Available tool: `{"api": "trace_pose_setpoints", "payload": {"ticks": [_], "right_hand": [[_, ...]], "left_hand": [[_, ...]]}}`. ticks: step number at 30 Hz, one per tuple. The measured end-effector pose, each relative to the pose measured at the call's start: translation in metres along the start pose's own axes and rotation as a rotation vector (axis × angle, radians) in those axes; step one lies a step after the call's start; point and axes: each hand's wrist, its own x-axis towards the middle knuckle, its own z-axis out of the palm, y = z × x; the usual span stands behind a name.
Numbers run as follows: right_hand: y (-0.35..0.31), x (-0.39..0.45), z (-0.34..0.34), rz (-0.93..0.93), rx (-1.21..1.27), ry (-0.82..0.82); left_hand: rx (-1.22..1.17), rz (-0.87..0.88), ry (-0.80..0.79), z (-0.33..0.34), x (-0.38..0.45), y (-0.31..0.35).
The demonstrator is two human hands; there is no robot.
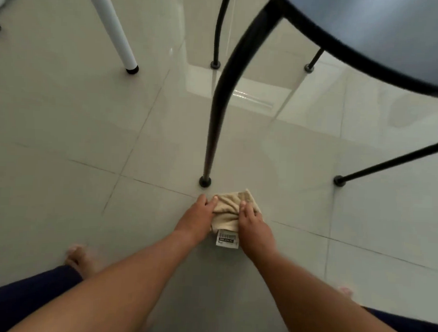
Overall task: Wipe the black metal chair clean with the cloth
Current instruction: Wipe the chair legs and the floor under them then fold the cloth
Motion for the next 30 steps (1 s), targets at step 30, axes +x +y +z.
{"api": "trace_pose_setpoints", "payload": {"ticks": [30], "right_hand": [[0.105, -0.026, -0.175, 0.351, 0.708, -0.245]], "left_hand": [[-0.481, 0.034, -0.170, -0.087, 0.003, 0.142]]}}
